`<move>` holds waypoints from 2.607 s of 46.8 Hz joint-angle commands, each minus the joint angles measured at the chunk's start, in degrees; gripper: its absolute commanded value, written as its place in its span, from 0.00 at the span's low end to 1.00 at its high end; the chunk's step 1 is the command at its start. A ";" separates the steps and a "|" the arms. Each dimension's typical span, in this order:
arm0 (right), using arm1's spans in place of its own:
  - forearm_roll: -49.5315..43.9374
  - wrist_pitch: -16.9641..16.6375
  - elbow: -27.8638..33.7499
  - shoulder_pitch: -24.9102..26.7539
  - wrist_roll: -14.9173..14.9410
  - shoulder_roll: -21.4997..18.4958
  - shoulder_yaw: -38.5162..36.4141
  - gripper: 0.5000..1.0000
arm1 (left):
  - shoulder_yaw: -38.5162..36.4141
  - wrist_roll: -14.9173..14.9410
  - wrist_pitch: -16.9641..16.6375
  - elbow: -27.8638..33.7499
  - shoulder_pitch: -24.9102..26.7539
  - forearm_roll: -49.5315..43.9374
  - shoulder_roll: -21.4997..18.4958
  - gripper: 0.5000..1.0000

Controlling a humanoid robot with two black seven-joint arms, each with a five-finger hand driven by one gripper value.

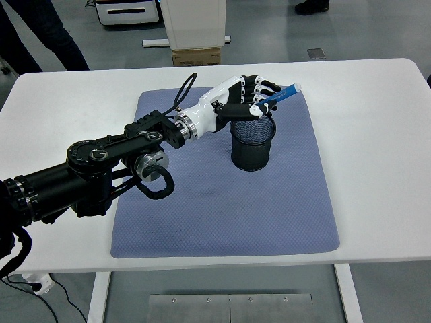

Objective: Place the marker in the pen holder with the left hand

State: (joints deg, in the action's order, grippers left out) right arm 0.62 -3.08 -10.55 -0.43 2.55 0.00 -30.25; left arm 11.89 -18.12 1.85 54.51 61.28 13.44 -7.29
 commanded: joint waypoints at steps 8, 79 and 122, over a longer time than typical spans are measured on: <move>-0.01 0.00 0.00 -0.01 0.00 0.00 -0.07 1.00 | 0.94 -0.95 1.31 -0.02 -1.16 -0.17 0.96 0.00; -0.01 0.00 0.00 -0.01 0.00 0.00 -0.07 1.00 | 9.02 -1.13 1.40 -0.20 -2.48 -0.08 -0.70 1.00; -0.01 0.00 0.00 -0.01 0.00 0.00 -0.07 1.00 | 24.23 -1.39 1.40 -5.03 -17.68 -4.83 -7.12 1.00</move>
State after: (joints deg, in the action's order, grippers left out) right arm 0.63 -3.08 -10.55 -0.44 2.55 0.00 -30.28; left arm 35.17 -19.40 3.26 49.50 44.70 8.61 -14.44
